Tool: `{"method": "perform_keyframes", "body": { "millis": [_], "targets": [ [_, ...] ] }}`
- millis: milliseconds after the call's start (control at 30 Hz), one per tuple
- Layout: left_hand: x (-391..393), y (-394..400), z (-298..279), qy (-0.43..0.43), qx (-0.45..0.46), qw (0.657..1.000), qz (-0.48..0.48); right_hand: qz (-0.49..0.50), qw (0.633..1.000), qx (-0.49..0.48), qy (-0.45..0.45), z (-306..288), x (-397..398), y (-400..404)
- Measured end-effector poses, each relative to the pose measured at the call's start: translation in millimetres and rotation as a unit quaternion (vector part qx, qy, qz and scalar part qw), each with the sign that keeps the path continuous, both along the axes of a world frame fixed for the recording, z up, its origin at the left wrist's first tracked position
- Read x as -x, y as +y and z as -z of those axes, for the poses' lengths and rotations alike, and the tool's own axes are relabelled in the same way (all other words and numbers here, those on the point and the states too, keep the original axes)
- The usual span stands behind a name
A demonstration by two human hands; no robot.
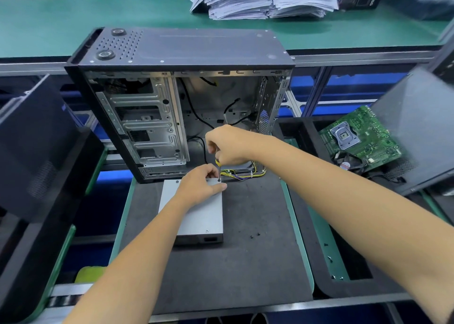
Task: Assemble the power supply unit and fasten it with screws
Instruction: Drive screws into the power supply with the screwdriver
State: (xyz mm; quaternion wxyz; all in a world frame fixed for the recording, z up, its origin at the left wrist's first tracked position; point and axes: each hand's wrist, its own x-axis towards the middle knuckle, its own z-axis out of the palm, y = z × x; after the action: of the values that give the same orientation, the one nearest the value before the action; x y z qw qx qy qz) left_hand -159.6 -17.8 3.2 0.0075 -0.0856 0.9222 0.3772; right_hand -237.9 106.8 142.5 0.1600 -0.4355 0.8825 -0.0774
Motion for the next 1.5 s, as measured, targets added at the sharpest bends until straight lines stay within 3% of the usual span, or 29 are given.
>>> {"method": "perform_keyframes", "body": {
  "millis": [233,633,833,933,1133,1367,1500],
  "targets": [
    [0.6,1.5,-1.6,0.007,0.028,1.0,0.012,0.051,0.996,0.064,0.034,8.1,-4.4,2.1],
    [2.2,2.5,-1.1,-0.004,0.034,0.999,0.02,0.046,0.995,0.086,-0.028,8.6,-7.1,8.5],
    [2.4,2.9,-0.8,-0.023,0.04,0.999,0.019,0.068,0.995,0.052,0.047,10.3,-7.5,6.7],
    [1.4,3.8,-2.3,-0.025,0.037,0.999,0.019,0.067,0.995,0.055,0.041,11.9,-6.3,7.9],
    [-0.5,3.7,-9.8,-0.004,-0.038,0.999,-0.001,0.037,0.997,0.056,-0.038,6.8,-5.8,6.1],
    [-5.3,2.7,-12.0,0.034,-0.109,0.993,-0.017,0.076,0.993,0.09,0.018,14.3,-11.0,-1.4],
    [-3.7,2.7,-8.5,0.023,-0.093,0.995,-0.027,0.067,0.993,0.095,0.017,15.3,-10.4,-1.2]
  ]
}}
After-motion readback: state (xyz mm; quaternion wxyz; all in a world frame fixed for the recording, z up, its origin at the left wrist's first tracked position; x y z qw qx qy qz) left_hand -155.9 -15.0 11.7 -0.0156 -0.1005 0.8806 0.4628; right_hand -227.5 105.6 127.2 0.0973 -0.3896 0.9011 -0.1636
